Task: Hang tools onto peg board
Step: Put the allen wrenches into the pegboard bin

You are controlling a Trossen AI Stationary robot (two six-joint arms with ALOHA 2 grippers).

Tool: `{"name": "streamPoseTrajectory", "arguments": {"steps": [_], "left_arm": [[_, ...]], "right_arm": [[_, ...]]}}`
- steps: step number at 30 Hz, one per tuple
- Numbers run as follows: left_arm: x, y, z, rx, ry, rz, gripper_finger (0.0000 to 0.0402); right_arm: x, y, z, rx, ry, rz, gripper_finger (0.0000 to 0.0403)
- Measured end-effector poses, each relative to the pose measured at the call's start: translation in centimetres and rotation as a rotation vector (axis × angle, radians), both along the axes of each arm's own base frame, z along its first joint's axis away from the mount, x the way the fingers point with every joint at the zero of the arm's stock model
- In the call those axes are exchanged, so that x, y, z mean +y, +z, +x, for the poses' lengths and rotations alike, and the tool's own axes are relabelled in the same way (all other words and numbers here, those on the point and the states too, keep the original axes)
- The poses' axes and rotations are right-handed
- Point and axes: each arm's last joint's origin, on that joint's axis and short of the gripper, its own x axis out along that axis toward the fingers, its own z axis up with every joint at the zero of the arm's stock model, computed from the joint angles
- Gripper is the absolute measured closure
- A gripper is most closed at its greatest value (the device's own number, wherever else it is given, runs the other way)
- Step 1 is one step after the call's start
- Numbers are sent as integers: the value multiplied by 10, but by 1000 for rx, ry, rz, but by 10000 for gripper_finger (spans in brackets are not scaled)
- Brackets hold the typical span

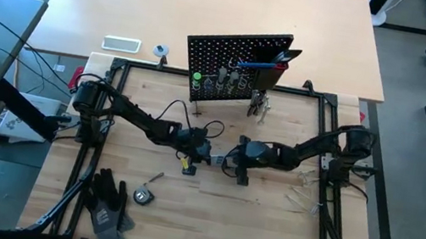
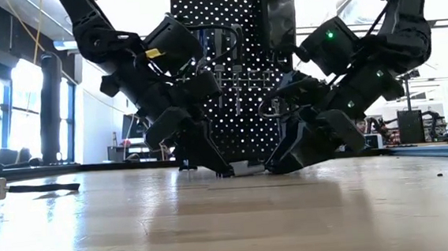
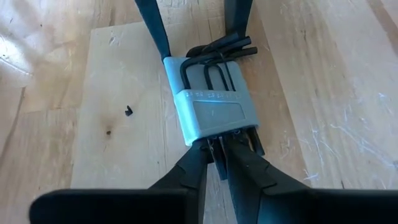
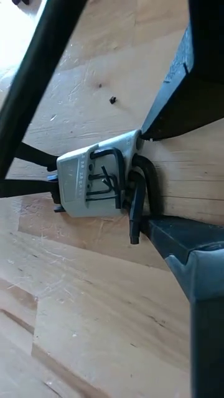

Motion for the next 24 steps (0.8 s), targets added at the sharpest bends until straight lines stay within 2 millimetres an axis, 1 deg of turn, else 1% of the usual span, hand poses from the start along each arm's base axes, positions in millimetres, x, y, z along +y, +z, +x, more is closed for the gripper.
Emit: {"name": "streamPoseTrajectory", "arguments": {"steps": [8, 13, 17, 19, 22, 24], "left_arm": [[0, 2, 0, -3, -33, 19, 357], [0, 11, -1, -22, -44, 29, 340], [-1, 19, -4, -22, -62, 35, 323], [-1, 23, -1, -58, -69, 38, 314], [-1, 25, 0, -79, -68, 38, 297], [-1, 27, 1, -91, -66, 39, 286]], "right_arm": [[1, 0, -7, -93, 3, 39, 196], [1, 2, -10, -137, 3, 68, 197], [2, 13, -7, -269, 33, 92, 197], [4, 20, -5, -336, 60, 105, 197], [5, 20, -5, -341, 78, 114, 197], [5, 24, -1, -360, 75, 111, 197]]}}
